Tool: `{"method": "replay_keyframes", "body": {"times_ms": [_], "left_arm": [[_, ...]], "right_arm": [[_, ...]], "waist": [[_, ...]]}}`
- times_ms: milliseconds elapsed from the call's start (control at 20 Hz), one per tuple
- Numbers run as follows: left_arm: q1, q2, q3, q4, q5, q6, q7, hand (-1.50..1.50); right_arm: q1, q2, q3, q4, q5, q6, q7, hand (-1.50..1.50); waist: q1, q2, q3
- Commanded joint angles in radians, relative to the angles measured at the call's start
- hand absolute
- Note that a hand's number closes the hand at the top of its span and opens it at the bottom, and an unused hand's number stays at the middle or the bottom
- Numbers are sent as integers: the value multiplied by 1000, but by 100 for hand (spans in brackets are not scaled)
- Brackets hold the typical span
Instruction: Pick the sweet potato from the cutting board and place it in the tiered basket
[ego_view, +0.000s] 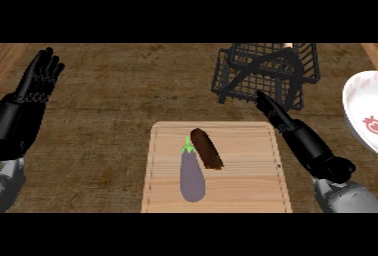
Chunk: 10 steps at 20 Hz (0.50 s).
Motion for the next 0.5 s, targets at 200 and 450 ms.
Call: {"method": "replay_keyframes", "body": {"times_ms": [200, 450], "left_arm": [[217, -140, -66, 207, -30, 138, 113, 0], [318, -206, -86, 240, 2, 169, 137, 0]], "right_arm": [[-191, -6, -34, -111, 293, -238, 20, 150], [-94, 134, -221, -50, 376, -638, 144, -150]], "waist": [[-16, -30, 5], [-49, -34, 10]]}}
